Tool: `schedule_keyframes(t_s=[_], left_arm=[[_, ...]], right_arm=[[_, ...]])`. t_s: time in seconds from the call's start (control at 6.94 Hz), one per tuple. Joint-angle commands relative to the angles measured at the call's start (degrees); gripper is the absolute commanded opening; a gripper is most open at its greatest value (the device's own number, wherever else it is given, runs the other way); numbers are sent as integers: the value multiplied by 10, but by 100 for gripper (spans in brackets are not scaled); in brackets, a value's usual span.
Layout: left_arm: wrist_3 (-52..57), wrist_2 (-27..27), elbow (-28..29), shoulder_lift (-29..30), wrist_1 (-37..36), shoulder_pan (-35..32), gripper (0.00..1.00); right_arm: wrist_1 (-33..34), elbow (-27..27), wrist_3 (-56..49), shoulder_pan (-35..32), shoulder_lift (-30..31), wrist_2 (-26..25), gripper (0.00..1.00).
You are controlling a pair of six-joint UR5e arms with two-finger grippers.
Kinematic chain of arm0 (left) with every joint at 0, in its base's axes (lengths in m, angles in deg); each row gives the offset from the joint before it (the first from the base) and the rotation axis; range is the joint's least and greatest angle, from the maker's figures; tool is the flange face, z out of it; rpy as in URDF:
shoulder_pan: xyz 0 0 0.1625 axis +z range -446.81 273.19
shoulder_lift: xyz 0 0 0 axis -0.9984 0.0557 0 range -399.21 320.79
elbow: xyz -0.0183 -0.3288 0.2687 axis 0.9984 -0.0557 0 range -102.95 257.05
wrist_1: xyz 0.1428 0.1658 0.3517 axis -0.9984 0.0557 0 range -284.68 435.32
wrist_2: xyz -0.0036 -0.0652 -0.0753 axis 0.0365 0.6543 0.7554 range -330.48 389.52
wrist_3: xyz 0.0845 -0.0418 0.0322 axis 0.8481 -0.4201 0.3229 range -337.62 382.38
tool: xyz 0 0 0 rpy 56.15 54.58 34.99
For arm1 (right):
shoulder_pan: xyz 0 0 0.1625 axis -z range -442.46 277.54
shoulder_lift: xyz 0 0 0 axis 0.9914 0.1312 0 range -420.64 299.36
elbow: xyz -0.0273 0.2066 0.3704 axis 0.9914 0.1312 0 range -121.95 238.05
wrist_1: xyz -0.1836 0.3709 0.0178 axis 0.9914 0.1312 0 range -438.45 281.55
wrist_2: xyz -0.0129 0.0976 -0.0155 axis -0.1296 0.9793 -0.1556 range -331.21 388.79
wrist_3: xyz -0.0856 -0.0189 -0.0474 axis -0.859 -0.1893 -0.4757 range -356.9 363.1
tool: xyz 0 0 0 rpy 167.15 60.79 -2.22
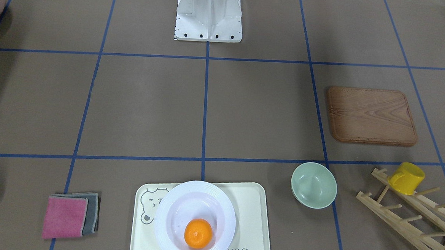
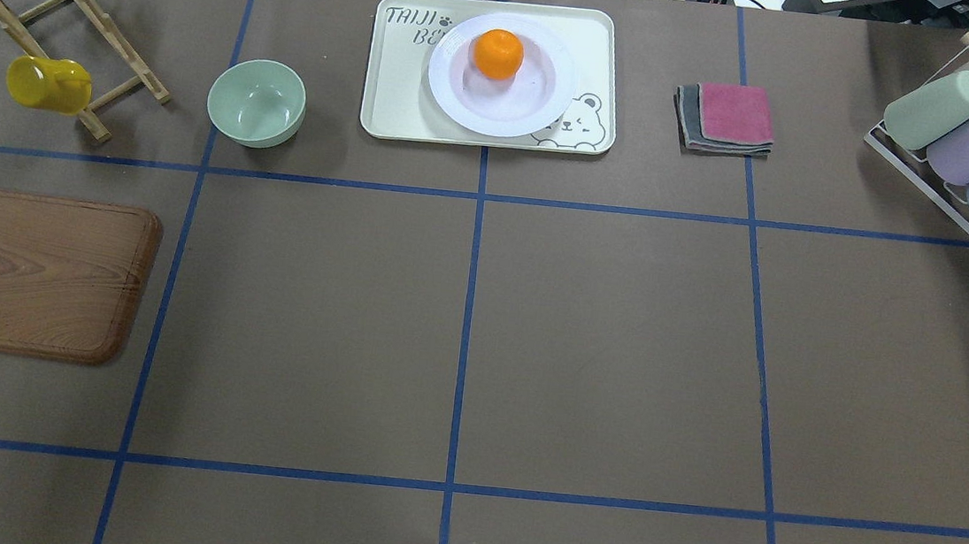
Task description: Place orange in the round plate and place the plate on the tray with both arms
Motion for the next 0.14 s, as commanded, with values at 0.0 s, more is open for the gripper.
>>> schedule_keyframes(t_s=[0.0], left_arm=[[-1, 0, 2, -1, 0, 0, 99]], right_arm=[[0, 0, 0, 0, 0, 0, 100]])
